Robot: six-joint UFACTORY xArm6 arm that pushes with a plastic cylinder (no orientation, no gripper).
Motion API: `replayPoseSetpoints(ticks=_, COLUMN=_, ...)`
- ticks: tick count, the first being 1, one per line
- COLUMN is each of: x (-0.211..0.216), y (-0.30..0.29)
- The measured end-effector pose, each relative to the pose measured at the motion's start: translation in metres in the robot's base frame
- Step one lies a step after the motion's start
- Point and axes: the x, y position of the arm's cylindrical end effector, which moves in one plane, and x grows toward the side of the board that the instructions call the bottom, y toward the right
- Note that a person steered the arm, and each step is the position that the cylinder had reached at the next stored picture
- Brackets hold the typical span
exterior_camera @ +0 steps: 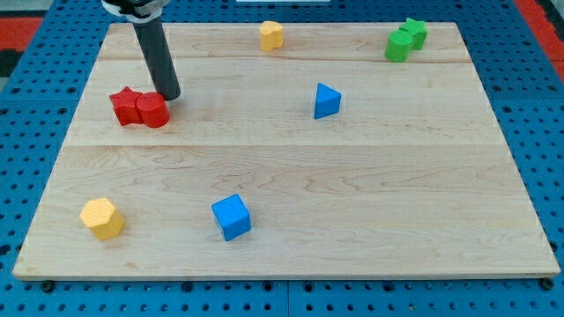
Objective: Push blue cube towards the center
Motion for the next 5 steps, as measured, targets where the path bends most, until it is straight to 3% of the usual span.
replayPoseSetpoints(ticks=2, x=0.022, y=0.068)
replayPoseSetpoints(ticks=4, x=0.095, y=0.168)
replayPoseSetpoints(ticks=5, x=0.095, y=0.164)
